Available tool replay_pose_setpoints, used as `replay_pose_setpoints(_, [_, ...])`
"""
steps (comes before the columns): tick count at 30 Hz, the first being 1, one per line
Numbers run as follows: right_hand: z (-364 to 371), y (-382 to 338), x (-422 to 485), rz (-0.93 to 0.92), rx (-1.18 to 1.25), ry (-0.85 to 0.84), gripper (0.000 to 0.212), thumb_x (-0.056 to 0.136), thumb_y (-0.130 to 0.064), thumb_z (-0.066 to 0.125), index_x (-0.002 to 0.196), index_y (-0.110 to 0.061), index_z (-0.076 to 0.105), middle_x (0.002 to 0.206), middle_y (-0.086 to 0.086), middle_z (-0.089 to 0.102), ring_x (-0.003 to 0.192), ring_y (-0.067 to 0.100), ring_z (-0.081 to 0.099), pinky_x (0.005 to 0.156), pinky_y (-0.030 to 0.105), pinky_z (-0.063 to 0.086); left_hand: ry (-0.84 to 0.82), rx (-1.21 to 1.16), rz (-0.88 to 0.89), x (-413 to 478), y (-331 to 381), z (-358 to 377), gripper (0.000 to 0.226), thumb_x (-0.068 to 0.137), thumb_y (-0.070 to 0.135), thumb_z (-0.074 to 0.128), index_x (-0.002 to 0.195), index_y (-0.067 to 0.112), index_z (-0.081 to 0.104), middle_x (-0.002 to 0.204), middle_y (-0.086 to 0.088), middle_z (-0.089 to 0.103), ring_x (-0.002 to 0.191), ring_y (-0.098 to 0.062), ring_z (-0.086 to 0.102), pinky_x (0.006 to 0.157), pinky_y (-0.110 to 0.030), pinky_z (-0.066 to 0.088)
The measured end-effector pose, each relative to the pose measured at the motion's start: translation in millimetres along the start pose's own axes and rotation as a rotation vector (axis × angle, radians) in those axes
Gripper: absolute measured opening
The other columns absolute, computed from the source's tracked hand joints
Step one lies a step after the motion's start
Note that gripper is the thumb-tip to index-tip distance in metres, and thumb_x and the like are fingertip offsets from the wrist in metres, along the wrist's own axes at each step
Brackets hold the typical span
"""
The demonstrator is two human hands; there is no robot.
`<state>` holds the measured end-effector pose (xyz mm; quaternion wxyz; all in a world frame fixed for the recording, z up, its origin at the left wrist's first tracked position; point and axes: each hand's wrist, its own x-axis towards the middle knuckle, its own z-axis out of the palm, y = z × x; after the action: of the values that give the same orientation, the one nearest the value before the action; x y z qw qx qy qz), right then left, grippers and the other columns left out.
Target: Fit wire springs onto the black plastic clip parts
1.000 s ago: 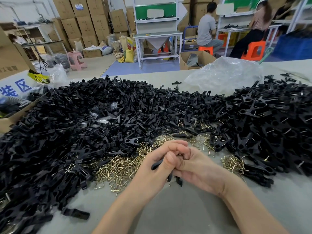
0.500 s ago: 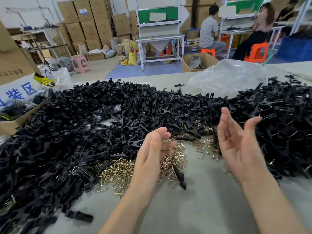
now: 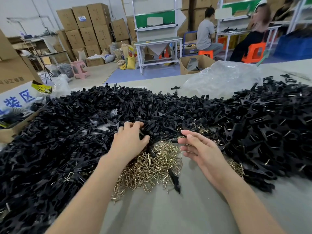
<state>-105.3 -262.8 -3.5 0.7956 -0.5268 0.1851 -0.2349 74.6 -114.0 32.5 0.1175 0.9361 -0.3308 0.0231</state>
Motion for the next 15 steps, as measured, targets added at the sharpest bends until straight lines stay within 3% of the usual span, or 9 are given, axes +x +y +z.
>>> replay_pose_setpoints(3, [1, 0, 0, 0.01, -0.008, -0.001, 0.022, 0.103, -0.016, 0.054, 0.116, -0.018, 0.072, 0.099, 0.007, 0.077, 0.083, 0.015, 0.07, 0.071, 0.024, 0.057, -0.301, 0.051, 0.035, 41, -1, -6, 0.082, 0.085, 0.07, 0.059, 0.154, 0.038, 0.027, 0.159, -0.01, 0.027, 0.146, -0.039, 0.024, 0.117, -0.058, 0.027])
replay_pose_setpoints(7, [0, 1, 2, 0.003, -0.01, -0.004, 0.022, 0.104, -0.014, 0.053, 0.116, -0.016, 0.072, 0.098, 0.008, 0.077, 0.082, 0.015, 0.07, 0.07, 0.022, 0.056, -0.36, 0.101, 0.085, 69, 6, -1, 0.101, 0.079, 0.075, 0.063, 0.158, 0.034, 0.016, 0.161, -0.01, 0.019, 0.147, -0.04, 0.02, 0.117, -0.057, 0.029])
replay_pose_setpoints(12, [-1, 2, 5, 0.01, -0.012, 0.004, 0.022, 0.104, -0.016, 0.054, 0.112, -0.019, 0.074, 0.099, 0.008, 0.078, 0.082, 0.015, 0.07, 0.07, 0.022, 0.056, -0.13, -0.021, 0.391, 49, 24, 19, 0.055, 0.089, 0.031, 0.066, 0.138, 0.036, 0.04, 0.133, 0.0, 0.047, 0.127, -0.024, 0.042, 0.101, -0.048, 0.046])
replay_pose_setpoints(15, [-1, 3, 6, 0.005, -0.015, 0.002, 0.022, 0.104, -0.016, 0.054, 0.112, -0.019, 0.074, 0.1, 0.008, 0.078, 0.082, 0.014, 0.07, 0.07, 0.022, 0.056, -0.07, -0.074, 0.438, 43, 19, 15, 0.04, 0.093, 0.029, 0.063, 0.131, 0.034, 0.05, 0.122, 0.005, 0.058, 0.113, -0.018, 0.053, 0.095, -0.04, 0.049])
